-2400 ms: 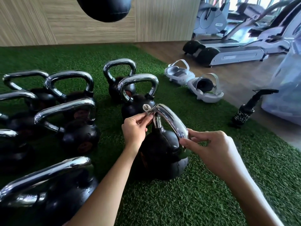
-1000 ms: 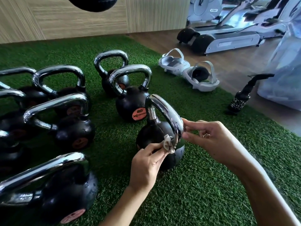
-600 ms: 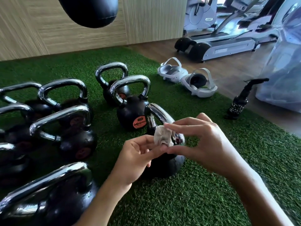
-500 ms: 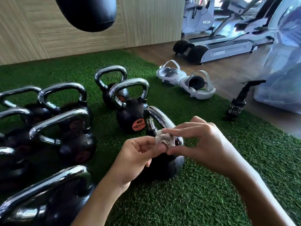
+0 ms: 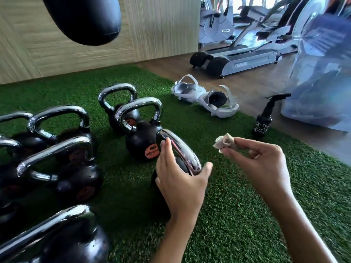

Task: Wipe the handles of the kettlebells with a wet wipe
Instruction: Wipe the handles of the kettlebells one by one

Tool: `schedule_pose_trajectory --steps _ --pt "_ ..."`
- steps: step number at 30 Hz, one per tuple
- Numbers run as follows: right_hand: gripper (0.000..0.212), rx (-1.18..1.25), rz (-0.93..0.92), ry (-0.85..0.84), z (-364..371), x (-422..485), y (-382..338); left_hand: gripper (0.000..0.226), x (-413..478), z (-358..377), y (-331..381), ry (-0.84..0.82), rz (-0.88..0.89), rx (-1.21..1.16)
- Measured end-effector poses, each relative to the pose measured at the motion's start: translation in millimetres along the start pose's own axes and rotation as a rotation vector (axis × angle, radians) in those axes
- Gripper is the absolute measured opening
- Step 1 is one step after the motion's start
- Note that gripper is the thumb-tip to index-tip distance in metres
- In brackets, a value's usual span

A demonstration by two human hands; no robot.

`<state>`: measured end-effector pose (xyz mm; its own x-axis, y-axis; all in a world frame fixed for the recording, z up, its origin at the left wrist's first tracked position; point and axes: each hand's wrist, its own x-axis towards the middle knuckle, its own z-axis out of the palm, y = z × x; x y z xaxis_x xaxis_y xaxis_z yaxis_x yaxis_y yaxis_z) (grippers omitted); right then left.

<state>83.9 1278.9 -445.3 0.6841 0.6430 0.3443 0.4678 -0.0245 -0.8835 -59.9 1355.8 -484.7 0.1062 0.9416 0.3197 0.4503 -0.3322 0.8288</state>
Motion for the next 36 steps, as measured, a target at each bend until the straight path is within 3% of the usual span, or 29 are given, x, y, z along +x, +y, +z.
schedule_pose_trajectory --steps 3,10,13,17,21,24,29,36 --pt "0.031 -0.02 0.034 0.01 2 0 7 0.112 8 4 0 0.089 0.015 0.096" --pt "0.029 -0.04 0.094 -0.002 4 -1 22 0.118 20 -17 -11 -0.036 0.066 0.081" --pt "0.032 -0.023 0.124 -0.037 11 -2 30 0.118 41 -44 -29 -0.208 0.142 0.039" --pt "0.029 0.004 0.149 -0.08 25 -5 38 0.115 85 -79 -53 -0.576 0.267 0.07" --pt "0.024 0.039 0.203 -0.096 55 -4 48 0.113 116 -107 -45 -0.828 0.349 0.209" --pt "0.025 0.039 0.229 -0.066 83 6 54 0.099 142 -120 -20 -1.009 0.35 0.324" --pt "0.02 0.024 0.211 -0.066 126 21 62 0.108 168 -109 18 -1.12 0.476 0.568" --pt "0.025 0.229 0.248 -0.067 128 39 55 0.119 171 -101 26 -1.071 0.637 0.737"
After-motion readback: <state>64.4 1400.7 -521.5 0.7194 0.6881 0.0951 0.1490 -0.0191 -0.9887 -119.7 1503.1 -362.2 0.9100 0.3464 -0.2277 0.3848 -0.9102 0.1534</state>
